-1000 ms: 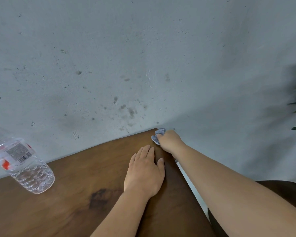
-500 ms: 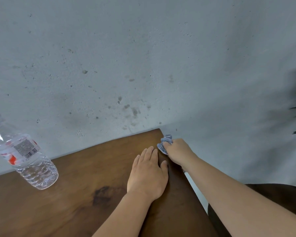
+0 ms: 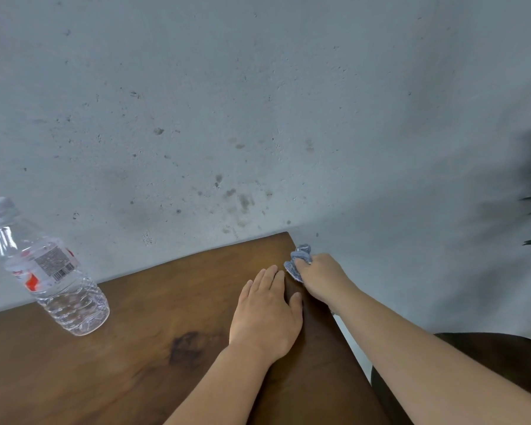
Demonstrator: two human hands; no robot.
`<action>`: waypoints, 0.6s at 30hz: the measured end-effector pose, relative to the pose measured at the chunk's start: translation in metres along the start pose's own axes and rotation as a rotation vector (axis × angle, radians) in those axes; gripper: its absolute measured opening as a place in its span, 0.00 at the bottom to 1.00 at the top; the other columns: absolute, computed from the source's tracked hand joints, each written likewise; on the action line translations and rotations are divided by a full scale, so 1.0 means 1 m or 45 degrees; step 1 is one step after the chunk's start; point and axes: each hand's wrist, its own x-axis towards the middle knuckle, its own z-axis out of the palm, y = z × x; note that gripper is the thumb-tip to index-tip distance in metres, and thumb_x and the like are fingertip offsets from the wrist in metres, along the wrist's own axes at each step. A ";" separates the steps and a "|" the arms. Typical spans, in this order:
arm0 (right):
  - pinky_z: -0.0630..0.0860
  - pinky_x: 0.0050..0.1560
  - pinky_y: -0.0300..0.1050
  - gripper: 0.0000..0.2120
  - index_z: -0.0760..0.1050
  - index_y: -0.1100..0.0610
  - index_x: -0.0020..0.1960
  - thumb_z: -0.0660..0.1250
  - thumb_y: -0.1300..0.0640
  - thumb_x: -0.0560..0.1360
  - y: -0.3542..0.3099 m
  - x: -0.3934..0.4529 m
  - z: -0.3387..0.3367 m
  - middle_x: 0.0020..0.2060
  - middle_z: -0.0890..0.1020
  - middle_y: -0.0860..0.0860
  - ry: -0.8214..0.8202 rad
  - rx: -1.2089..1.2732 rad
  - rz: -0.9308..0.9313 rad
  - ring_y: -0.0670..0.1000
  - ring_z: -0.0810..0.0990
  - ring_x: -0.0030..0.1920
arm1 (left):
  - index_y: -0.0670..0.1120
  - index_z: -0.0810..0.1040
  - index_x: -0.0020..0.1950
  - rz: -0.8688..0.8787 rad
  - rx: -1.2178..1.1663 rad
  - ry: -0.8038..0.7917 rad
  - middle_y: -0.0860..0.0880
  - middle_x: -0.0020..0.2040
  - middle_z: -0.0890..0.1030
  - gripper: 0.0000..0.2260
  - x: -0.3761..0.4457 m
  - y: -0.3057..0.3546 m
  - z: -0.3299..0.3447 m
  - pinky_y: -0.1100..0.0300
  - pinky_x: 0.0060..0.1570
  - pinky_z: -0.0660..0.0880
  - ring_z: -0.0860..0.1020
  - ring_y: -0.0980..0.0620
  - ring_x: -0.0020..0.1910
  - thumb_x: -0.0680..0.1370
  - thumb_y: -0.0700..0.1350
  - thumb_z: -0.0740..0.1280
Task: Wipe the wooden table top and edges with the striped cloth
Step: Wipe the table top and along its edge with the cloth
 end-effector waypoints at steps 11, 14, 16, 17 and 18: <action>0.62 0.29 0.40 0.12 0.72 0.60 0.51 0.58 0.52 0.82 -0.015 0.031 0.003 0.35 0.71 0.52 -0.027 0.002 0.076 0.48 0.69 0.34 | 0.49 0.49 0.79 -0.012 -0.009 0.034 0.54 0.79 0.48 0.26 0.001 0.001 0.002 0.57 0.76 0.43 0.44 0.57 0.77 0.83 0.57 0.46; 0.61 0.29 0.40 0.11 0.70 0.60 0.50 0.57 0.52 0.82 -0.018 0.033 0.002 0.34 0.70 0.51 -0.026 0.000 0.078 0.48 0.69 0.34 | 0.49 0.49 0.79 -0.014 -0.014 0.024 0.54 0.79 0.49 0.26 0.001 0.002 0.001 0.56 0.76 0.43 0.45 0.57 0.77 0.83 0.57 0.46; 0.62 0.29 0.39 0.13 0.71 0.61 0.48 0.57 0.52 0.83 -0.017 0.027 0.001 0.33 0.70 0.51 -0.032 -0.012 0.041 0.52 0.72 0.39 | 0.48 0.50 0.79 -0.014 -0.006 0.028 0.53 0.79 0.49 0.26 0.000 0.002 0.001 0.57 0.76 0.43 0.45 0.56 0.77 0.83 0.57 0.46; 0.62 0.29 0.39 0.14 0.72 0.61 0.47 0.56 0.52 0.83 -0.016 0.023 0.001 0.33 0.70 0.51 -0.034 -0.021 0.025 0.53 0.73 0.41 | 0.48 0.49 0.79 -0.013 -0.002 0.025 0.53 0.79 0.49 0.26 -0.001 0.002 0.000 0.57 0.76 0.43 0.45 0.56 0.77 0.83 0.57 0.46; 0.62 0.30 0.38 0.14 0.73 0.61 0.47 0.56 0.52 0.83 -0.014 0.017 0.000 0.33 0.71 0.51 -0.034 -0.022 0.013 0.54 0.73 0.42 | 0.48 0.49 0.79 -0.013 0.001 0.015 0.53 0.79 0.48 0.26 -0.002 0.002 -0.001 0.57 0.76 0.42 0.44 0.56 0.77 0.83 0.57 0.46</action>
